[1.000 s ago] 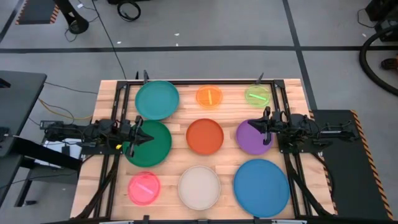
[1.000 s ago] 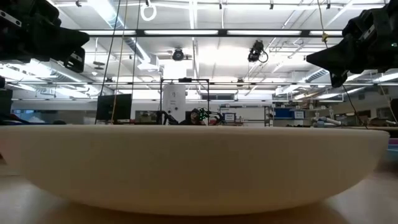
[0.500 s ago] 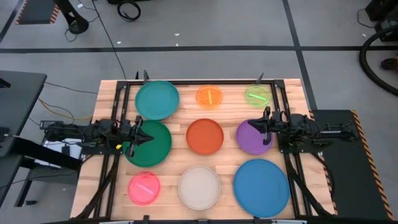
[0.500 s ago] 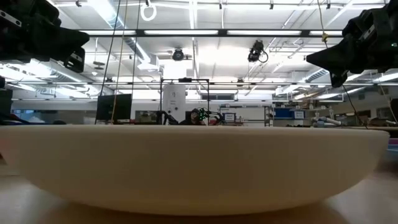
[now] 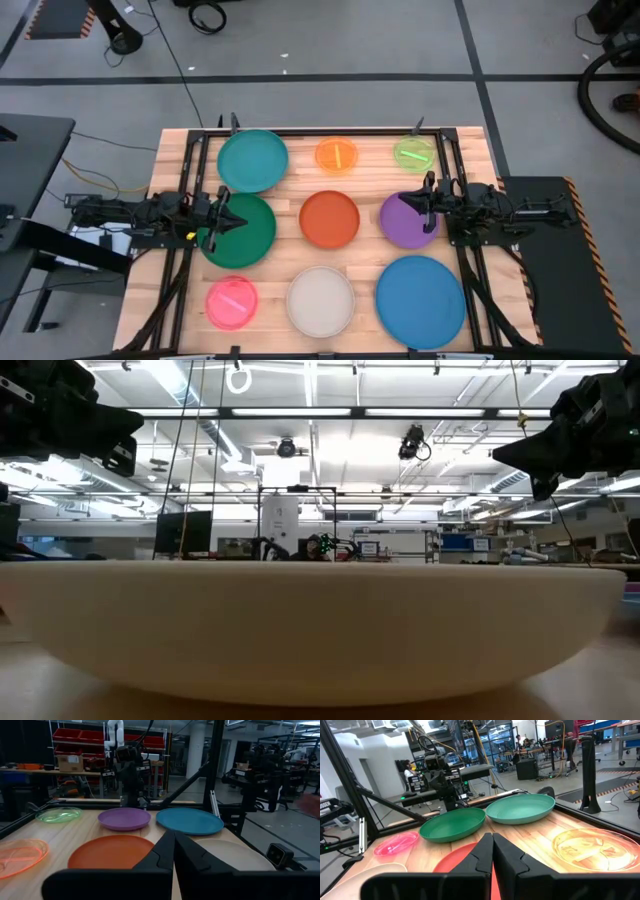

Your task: Stack plastic plates

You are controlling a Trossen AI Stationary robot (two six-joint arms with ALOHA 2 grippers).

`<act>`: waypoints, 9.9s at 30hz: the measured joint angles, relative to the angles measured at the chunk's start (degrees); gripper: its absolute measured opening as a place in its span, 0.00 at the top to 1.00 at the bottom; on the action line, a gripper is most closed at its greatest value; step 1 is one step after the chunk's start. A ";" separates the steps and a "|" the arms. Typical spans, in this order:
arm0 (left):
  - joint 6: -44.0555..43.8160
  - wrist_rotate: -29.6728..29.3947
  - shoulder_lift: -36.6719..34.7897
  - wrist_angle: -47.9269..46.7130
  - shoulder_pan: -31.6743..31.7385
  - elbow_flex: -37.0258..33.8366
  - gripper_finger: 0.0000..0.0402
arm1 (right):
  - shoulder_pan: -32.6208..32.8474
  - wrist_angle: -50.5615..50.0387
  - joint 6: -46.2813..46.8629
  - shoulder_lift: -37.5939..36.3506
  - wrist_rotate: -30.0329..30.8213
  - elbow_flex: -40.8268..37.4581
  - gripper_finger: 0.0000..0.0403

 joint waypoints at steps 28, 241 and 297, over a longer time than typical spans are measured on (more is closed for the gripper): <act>0.00 0.00 0.01 0.00 0.02 0.01 0.97 | -0.02 13.91 -12.36 0.00 6.87 0.02 0.96; 0.00 0.00 0.38 0.28 0.01 0.00 0.97 | 16.20 -50.63 6.65 97.74 11.89 78.31 0.63; 0.00 0.00 0.38 0.31 0.00 0.01 0.97 | 19.39 -45.64 -3.04 97.64 18.03 74.43 0.97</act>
